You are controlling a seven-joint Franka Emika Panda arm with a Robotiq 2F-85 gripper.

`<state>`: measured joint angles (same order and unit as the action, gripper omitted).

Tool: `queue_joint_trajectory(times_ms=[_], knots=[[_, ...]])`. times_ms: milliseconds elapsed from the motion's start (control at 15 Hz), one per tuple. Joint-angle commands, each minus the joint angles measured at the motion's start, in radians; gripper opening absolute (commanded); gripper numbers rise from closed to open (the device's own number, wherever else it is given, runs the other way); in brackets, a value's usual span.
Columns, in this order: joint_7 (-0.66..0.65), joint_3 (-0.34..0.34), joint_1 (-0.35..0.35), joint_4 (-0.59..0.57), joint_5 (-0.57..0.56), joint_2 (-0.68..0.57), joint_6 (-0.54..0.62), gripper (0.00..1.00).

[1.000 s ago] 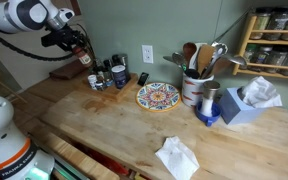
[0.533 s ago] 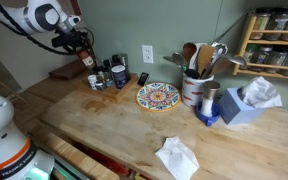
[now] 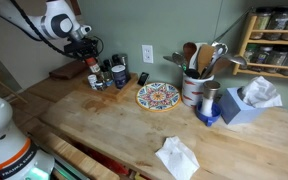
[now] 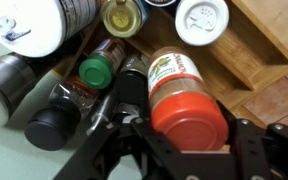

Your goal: Pick up the container with an orange lid and put it on the wooden tray

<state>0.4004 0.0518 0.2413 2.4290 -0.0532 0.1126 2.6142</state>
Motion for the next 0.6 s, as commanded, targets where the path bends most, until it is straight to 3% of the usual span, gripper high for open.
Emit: queue_joint_trajectory(times_ms=[0,533], knots=[[0.056,0.013,-0.028,-0.028,0.04,-0.052,-0.006,0.37],[0.147,0.025,-0.059,-0.045,0.134,-0.116,-0.006,0.37]])
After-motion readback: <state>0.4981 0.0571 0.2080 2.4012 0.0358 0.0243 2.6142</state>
